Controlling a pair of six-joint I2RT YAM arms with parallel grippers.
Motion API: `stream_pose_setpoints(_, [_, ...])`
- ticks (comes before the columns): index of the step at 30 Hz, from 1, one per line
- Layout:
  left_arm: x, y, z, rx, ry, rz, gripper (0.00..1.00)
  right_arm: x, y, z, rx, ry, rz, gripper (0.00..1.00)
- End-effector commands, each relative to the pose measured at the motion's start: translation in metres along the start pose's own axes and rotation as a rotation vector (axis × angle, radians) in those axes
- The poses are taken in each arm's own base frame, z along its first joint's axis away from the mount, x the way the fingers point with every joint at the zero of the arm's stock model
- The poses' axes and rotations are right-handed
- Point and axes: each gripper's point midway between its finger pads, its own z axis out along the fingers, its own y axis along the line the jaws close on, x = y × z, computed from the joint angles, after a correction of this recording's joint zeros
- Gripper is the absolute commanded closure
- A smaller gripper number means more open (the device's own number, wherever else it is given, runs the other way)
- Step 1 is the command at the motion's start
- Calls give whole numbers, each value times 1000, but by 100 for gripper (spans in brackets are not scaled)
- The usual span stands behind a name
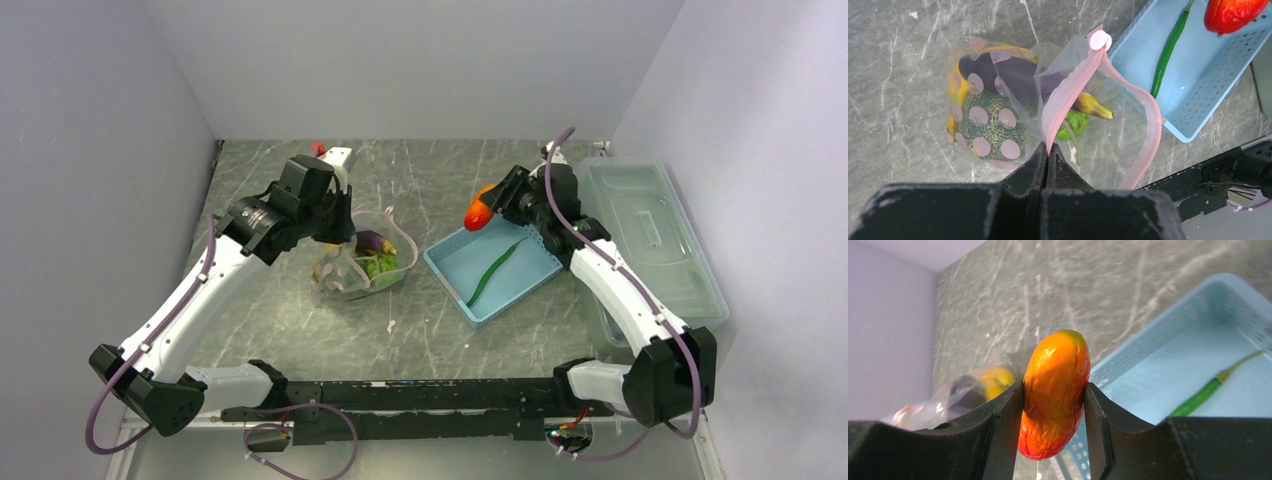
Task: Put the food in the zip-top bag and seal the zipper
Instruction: Pick up the fake fruit from the bin, then place the fake fruit in the zipper food storage bag.
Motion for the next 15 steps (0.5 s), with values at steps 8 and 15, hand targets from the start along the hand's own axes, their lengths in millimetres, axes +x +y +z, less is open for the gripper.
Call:
stream_pose_setpoints(8, [-14,-6,-12,20,-49,3,100,-27,146,-60,-399,-176,-298,100])
stream_pose_setpoints(15, [-17,-6,-16,21,-65,-4,100,-13,189,-82,-533,-228,-416,100])
